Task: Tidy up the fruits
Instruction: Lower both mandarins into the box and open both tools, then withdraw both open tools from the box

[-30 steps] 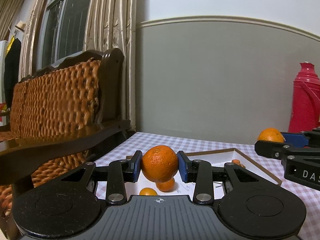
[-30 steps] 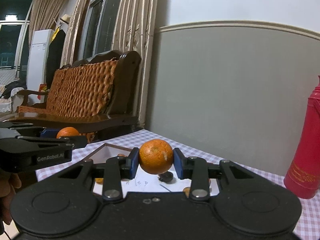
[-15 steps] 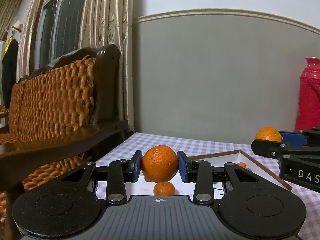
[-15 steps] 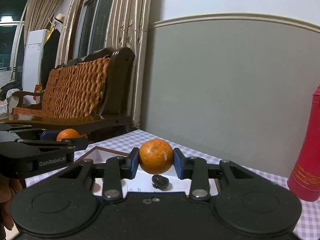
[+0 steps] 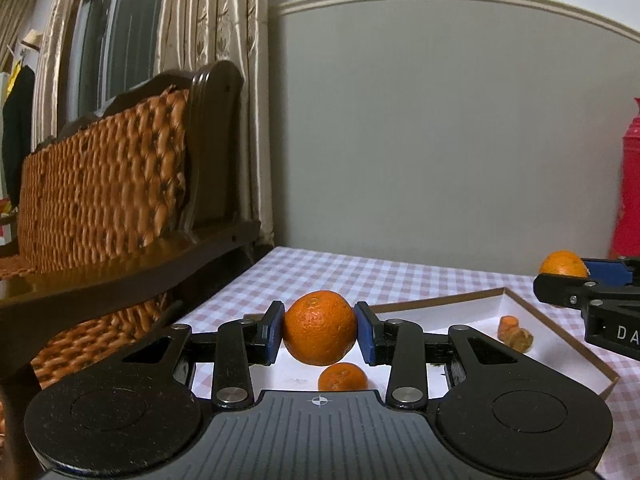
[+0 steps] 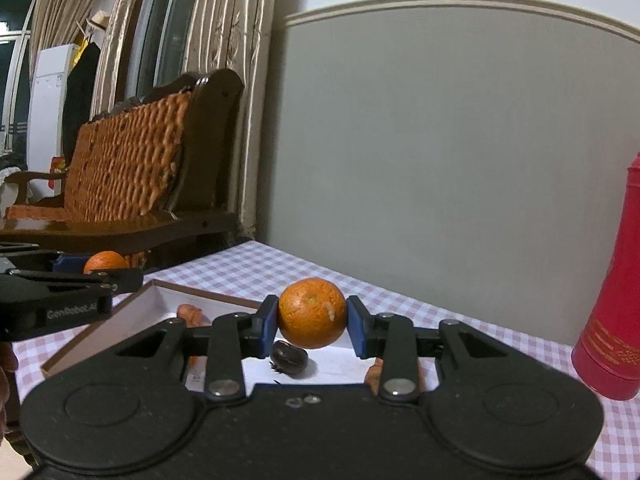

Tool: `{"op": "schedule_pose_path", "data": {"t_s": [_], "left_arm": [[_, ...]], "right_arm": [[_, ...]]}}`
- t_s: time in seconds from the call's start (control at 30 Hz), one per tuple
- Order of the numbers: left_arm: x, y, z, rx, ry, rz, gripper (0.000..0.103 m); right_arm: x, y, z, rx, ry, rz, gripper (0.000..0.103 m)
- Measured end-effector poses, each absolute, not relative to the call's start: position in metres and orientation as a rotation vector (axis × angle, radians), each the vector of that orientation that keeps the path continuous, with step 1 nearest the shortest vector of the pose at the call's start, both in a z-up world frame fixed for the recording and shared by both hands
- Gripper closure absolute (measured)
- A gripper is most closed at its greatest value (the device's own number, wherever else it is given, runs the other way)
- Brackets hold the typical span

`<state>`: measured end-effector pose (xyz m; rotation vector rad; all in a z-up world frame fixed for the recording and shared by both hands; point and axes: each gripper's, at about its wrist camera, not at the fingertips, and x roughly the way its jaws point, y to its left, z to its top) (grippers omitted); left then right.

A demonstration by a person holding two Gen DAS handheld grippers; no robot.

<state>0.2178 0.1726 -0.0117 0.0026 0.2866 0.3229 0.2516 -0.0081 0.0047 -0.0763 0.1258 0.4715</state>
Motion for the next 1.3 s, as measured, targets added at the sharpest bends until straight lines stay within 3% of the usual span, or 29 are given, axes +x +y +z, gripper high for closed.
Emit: {"op": "schedule_pose_path", "data": {"t_s": [0.67, 0.73, 0.77, 0.8, 0.83, 1.3], "left_arm": [[0.266, 0.196, -0.031, -0.021, 0.385, 0.331, 0.065], [0.268, 0.2, -0.033, -0.04, 0.383, 0.342, 0.06], [0.267, 0.2, -0.034, -0.032, 0.38, 0.356, 0.021], [0.264, 0.198, -0.035, -0.016, 0.351, 0.393, 0.0], [0.259, 0.196, -0.035, 0.003, 0.303, 0.413, 0.0], [0.254, 0.195, -0.035, 0.01, 0.329, 0.399, 0.0]], "right_arm": [[0.326, -0.019, -0.012, -0.076, 0.265, 0.468, 0.075], [0.336, -0.021, -0.01, -0.058, 0.273, 0.481, 0.073], [0.34, -0.022, -0.01, -0.053, 0.287, 0.494, 0.061], [0.345, -0.022, -0.01, -0.057, 0.31, 0.495, 0.023], [0.344, -0.023, -0.01, -0.057, 0.295, 0.475, 0.009], [0.336, -0.028, -0.008, -0.04, 0.26, 0.456, 0.006]]}}
